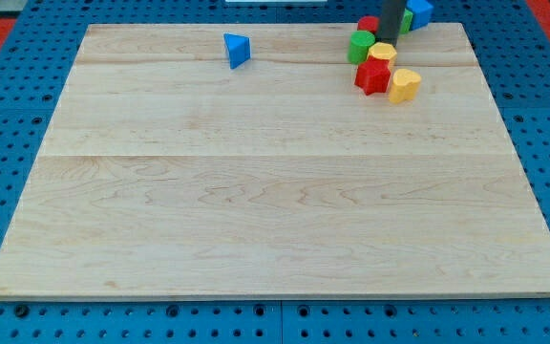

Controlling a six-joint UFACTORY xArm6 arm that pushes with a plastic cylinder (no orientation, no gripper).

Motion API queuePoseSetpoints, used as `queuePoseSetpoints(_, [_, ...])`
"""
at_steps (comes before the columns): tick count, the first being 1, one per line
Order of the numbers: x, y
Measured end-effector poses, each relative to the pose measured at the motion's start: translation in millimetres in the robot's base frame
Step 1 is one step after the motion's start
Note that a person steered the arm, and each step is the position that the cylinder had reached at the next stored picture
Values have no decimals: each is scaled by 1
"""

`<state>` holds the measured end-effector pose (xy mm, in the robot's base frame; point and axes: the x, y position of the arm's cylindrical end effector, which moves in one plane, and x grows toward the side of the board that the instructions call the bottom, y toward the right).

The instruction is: Push the red circle left and slightly right

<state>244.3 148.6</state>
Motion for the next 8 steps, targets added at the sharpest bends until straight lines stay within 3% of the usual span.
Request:
queuePoseSetpoints(1, [5,-4])
queuePoseSetpoints(3, [-4,54])
queuePoseSetpoints(8, [-22,-54])
